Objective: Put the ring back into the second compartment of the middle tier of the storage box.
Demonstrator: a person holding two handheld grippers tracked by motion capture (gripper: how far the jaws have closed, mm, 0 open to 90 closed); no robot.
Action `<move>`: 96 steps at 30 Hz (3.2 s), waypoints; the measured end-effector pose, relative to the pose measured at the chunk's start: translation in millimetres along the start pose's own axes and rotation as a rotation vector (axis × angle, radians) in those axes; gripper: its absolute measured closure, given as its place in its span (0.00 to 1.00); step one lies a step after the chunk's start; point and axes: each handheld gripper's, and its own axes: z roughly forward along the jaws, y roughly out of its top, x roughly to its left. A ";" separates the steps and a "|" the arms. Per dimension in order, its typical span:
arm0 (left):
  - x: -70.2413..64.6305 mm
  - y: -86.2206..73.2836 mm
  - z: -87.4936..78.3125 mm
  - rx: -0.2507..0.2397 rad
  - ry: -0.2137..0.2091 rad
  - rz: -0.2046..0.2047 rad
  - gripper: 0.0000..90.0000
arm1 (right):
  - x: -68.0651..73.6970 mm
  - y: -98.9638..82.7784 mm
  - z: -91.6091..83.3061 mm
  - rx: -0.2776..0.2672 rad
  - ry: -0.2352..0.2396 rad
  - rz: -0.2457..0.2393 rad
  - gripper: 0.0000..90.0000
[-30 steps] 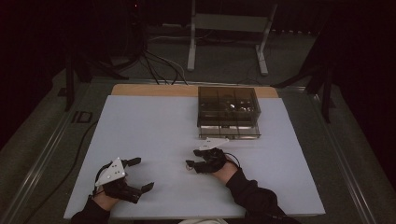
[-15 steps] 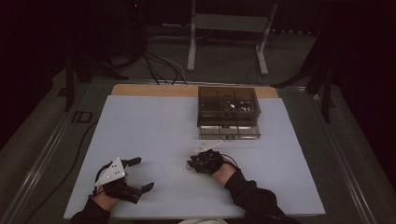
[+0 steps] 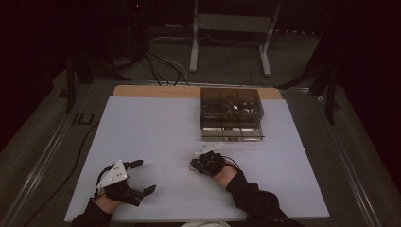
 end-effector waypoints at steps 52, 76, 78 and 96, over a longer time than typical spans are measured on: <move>-0.5 -0.3 0.3 0.001 -0.002 0.004 0.01 | 5.0 18.6 -32.9 -0.028 0.027 -0.040 0.96; -0.8 0.1 0.7 -0.005 -0.003 0.007 0.01 | 0.7 21.5 -50.6 -0.038 0.028 -0.052 0.96; -0.4 -0.5 1.0 0.005 -0.004 0.006 0.01 | 0.0 21.4 -51.1 -0.042 0.030 -0.048 0.96; 0.0 -0.8 1.5 0.004 -0.009 0.005 0.01 | -19.1 27.8 -74.2 -0.082 -0.024 -0.026 0.96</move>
